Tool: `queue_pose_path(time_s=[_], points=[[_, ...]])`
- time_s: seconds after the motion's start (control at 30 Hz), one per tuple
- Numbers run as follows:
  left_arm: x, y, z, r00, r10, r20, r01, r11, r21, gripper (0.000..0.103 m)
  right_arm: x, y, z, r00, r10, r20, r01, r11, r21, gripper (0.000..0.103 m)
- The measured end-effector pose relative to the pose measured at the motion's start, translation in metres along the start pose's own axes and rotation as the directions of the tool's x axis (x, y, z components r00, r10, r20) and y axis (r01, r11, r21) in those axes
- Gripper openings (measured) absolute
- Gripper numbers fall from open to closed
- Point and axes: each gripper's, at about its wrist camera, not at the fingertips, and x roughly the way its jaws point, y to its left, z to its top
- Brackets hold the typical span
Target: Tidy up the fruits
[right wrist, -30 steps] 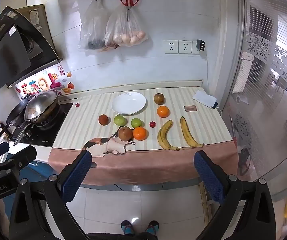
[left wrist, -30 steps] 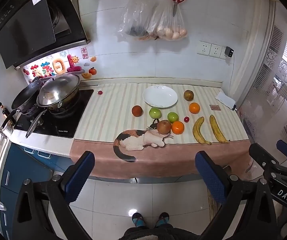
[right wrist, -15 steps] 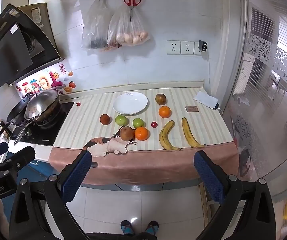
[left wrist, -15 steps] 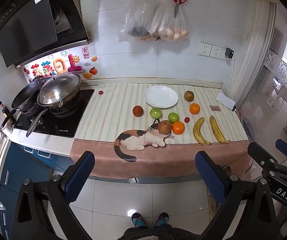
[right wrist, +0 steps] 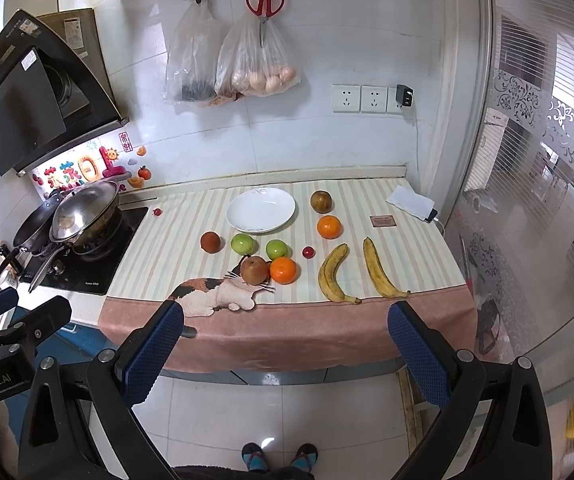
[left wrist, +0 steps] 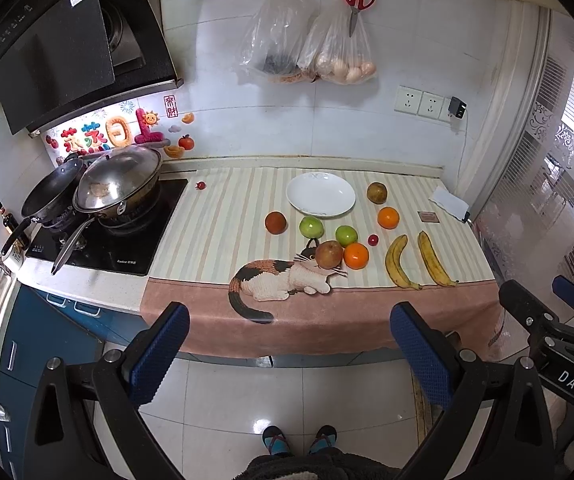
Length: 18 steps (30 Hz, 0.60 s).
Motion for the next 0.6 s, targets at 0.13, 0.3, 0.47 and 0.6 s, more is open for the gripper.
queue_pose_path(time_s=[0.13, 0.3, 0.47, 0.6], points=[[-0.0034, 0.0003, 0.0032, 1.000, -0.003, 0.002, 0.003, 1.000, -0.002, 0.103, -0.0041, 0.0004, -0.0002, 1.000, 0.002, 0.007, -0.002, 1.000, 0.000, 0.103], [-0.0036, 0.0012, 0.0024, 1.000, -0.005, 0.002, 0.005, 1.000, -0.004, 0.103, -0.0045, 0.0002, 0.0002, 1.000, 0.002, 0.007, -0.002, 1.000, 0.000, 0.103], [-0.0036, 0.0012, 0.0025, 1.000, -0.006, 0.002, 0.006, 1.000, -0.004, 0.103, -0.0050, 0.0007, 0.0012, 1.000, 0.002, 0.009, -0.002, 1.000, -0.001, 0.103], [-0.0044, 0.0017, 0.0030, 1.000, -0.008, 0.002, 0.008, 1.000, -0.004, 0.103, -0.0057, 0.0004, 0.0016, 1.000, 0.003, 0.006, -0.003, 1.000, 0.000, 0.103]])
